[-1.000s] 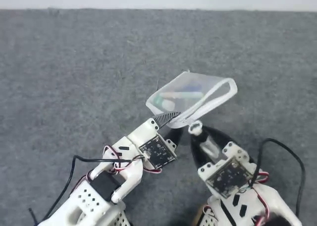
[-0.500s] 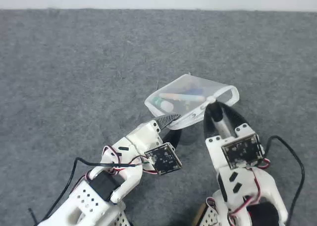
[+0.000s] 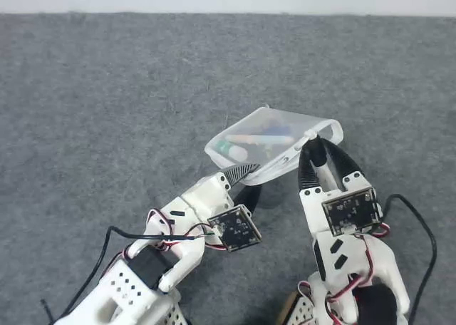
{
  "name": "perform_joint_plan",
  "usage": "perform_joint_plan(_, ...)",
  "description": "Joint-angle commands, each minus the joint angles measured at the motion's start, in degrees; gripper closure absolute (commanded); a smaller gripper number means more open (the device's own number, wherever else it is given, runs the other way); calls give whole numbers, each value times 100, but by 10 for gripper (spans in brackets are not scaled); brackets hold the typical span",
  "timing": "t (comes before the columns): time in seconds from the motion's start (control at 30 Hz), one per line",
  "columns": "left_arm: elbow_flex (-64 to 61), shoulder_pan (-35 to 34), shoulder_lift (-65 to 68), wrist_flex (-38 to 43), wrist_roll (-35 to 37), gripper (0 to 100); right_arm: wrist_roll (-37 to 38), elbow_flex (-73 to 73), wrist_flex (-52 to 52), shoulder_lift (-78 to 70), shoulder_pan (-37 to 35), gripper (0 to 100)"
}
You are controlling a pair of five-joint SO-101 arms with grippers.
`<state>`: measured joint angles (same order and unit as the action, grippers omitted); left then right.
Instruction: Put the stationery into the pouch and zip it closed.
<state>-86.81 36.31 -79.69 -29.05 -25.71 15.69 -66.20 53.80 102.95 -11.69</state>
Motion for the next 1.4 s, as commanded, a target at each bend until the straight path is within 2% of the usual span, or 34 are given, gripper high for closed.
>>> perform_joint_plan(0.0,145,-44,-18,-176,-53,991,-44,18,-259,110,330,992)
perform_joint_plan(0.3,171,-44,-18,-176,-53,991,-79,-782,-1420,110,1033,992)
perform_joint_plan(0.83,171,-53,-18,-176,-53,991,-88,-1011,-1701,110,1244,992)
perform_joint_plan(0.97,171,-53,-18,-185,-53,991,-79,-774,-1226,110,1191,983)
perform_joint_plan(1.03,171,-53,-18,-185,-53,991,-88,-519,-778,110,1156,943)
perform_joint_plan(1.17,171,-53,-18,-185,-53,991,-88,-18,136,110,716,866)
perform_joint_plan(1.37,171,-53,-18,-185,-53,991,-79,624,1165,110,145,861)
